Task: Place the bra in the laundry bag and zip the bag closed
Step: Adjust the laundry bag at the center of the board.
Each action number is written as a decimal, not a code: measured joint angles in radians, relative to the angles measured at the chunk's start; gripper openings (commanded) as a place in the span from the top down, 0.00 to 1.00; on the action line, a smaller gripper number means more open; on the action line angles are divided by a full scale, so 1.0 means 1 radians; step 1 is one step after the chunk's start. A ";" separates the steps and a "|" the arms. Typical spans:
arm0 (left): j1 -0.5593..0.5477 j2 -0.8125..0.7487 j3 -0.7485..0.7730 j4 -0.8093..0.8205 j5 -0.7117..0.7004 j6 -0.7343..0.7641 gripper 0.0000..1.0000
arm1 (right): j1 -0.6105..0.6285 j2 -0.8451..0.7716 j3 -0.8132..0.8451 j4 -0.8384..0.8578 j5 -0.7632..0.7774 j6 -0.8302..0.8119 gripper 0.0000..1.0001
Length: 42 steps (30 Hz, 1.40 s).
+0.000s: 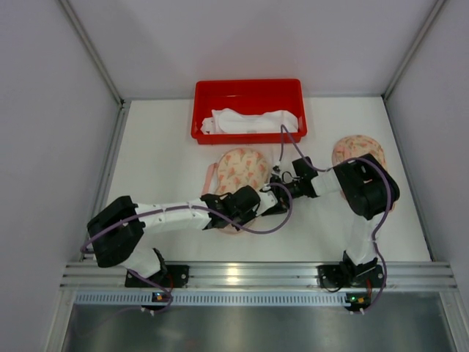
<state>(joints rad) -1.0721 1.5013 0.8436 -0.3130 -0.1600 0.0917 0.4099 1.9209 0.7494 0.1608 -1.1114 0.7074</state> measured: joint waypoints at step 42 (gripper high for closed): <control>-0.173 -0.087 -0.154 0.254 -0.253 0.252 0.55 | 0.052 0.002 -0.027 0.109 -0.012 0.164 1.00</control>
<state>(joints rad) -1.2449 1.4143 0.6895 -0.0593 -0.4126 0.3439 0.4622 1.9232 0.7227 0.2695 -1.1233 0.8719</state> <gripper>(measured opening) 0.455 0.024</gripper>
